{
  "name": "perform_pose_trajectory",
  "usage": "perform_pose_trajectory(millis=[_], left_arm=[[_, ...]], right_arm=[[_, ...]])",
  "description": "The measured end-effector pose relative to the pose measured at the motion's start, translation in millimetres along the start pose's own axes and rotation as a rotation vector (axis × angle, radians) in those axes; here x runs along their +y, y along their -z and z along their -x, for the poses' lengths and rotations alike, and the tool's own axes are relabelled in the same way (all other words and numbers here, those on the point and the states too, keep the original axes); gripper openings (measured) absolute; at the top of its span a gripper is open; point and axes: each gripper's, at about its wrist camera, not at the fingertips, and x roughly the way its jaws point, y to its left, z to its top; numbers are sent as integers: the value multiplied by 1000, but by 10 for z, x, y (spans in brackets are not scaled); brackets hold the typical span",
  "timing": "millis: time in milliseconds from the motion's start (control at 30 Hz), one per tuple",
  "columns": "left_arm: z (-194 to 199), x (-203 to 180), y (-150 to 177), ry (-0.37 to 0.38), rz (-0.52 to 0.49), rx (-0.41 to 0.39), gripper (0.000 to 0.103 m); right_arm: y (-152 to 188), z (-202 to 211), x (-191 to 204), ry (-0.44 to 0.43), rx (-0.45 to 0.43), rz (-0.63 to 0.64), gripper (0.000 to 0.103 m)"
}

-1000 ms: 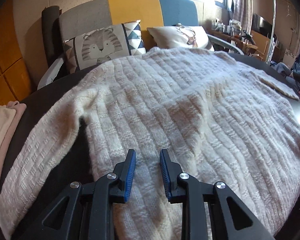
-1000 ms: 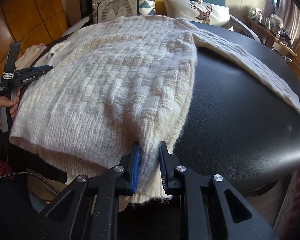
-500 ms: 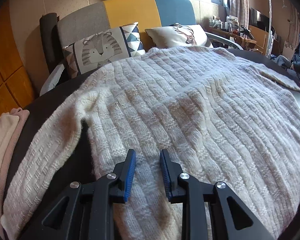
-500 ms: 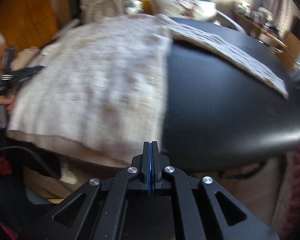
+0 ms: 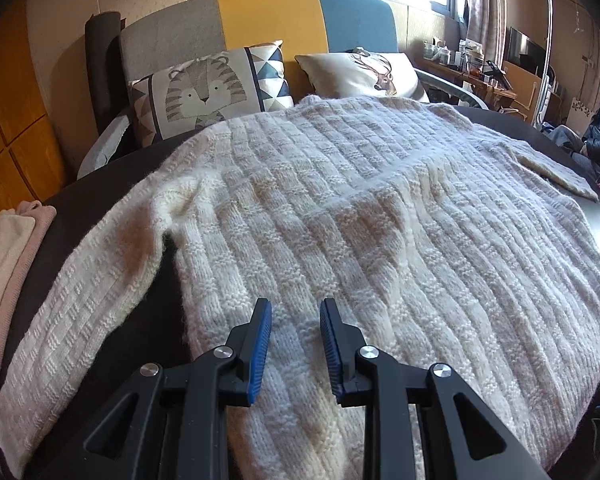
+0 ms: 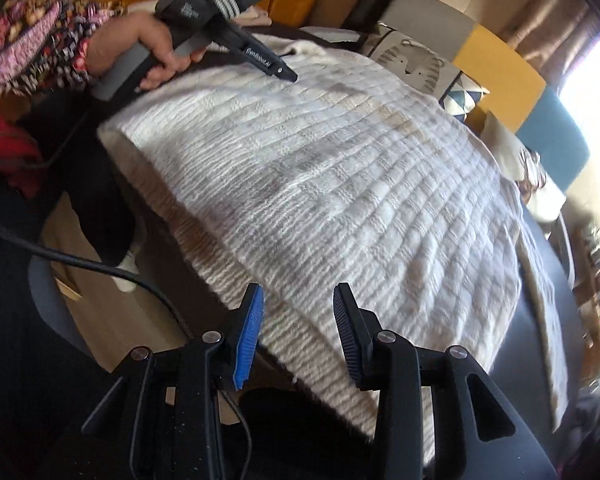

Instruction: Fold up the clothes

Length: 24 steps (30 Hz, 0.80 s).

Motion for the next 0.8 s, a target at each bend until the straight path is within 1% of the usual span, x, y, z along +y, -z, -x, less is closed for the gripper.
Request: perform_pose_trajectory(millis=[167, 233, 267, 367, 500, 567, 800], left_arm=[[-4, -37, 46, 0, 12, 13, 25], [12, -57, 63, -8, 19, 19, 25], [24, -64, 70, -9, 25, 23, 25], [78, -87, 103, -9, 38, 23, 25], [84, -126, 150, -22, 23, 18, 25], [94, -127, 149, -21, 28, 20, 25], [108, -51, 166, 1, 74, 28, 25]], right_arm=[[-70, -51, -84, -4, -13, -46, 40], [-122, -71, -99, -37, -18, -73, 40], [-139, -72, -78, -57, -21, -72, 40], [-139, -13, 77, -95, -44, -9, 40], [-157, -155, 252, -60, -4, 82, 40], [-185, -183, 269, -42, -5, 85, 40], [-351, -248, 217, -30, -51, 67, 40]])
